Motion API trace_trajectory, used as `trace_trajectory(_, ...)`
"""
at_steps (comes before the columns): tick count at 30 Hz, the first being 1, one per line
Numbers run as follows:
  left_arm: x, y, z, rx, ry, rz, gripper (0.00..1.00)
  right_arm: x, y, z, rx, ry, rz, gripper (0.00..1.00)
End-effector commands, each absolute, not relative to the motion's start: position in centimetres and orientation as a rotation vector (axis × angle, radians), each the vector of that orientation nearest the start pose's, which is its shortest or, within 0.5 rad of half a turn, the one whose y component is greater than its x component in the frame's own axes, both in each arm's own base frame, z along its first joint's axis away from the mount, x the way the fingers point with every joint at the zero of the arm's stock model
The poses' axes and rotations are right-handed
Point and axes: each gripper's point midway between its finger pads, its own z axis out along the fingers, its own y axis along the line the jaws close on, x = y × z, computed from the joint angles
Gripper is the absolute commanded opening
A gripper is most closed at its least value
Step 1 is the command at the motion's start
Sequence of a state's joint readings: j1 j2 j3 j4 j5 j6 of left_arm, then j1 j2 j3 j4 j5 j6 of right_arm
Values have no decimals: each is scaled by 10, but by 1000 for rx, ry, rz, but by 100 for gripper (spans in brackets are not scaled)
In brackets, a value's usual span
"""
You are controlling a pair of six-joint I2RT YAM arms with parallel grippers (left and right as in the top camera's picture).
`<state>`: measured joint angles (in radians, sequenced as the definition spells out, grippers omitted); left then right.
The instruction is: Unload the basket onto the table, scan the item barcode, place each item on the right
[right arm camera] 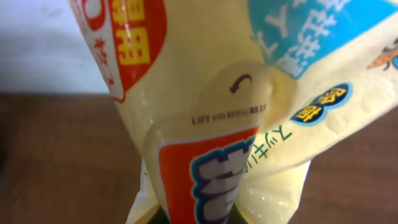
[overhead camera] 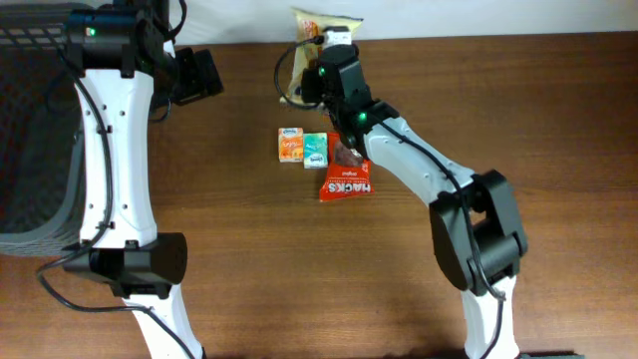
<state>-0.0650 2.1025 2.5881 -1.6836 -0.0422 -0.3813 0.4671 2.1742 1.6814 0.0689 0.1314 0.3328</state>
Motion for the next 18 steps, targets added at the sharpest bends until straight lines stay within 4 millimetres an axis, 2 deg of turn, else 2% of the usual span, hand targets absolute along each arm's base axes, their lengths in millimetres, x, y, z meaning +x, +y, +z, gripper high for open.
trace_trajectory(1, 428, -18, 289, -438, 2707, -49, 99, 600, 256, 165, -36, 1925, 336, 4)
trace_trajectory(6, 428, -18, 289, -438, 2707, -49, 99, 615, 251, 197, -29, 1818, 343, 5)
trace_trajectory(8, 428, -18, 289, -438, 2707, -49, 99, 624, 240, 185, 41, 1840, 364, 6)
trace_trajectory(9, 428, -18, 289, -438, 2707, -49, 99, 623, 240, 173, 152, 1886, 462, 6)
trace_trajectory(10, 428, -18, 289, -438, 2707, -49, 99, 619, 246, 164, 234, 1932, 588, 6)
trace_trajectory(12, 428, -18, 289, -438, 2707, -49, 99, 608, 271, 166, 312, 2014, 825, 5)
trace_trajectory(14, 428, -18, 289, -438, 2707, -49, 99, 604, 276, 170, 409, 2067, 897, 4)
trace_trajectory(17, 428, -18, 289, -438, 2707, -49, 99, 605, 279, 186, 439, 2066, 939, 4)
trace_trajectory(18, 428, -18, 289, -438, 2707, -49, 99, 606, 278, 186, 471, 2065, 954, 4)
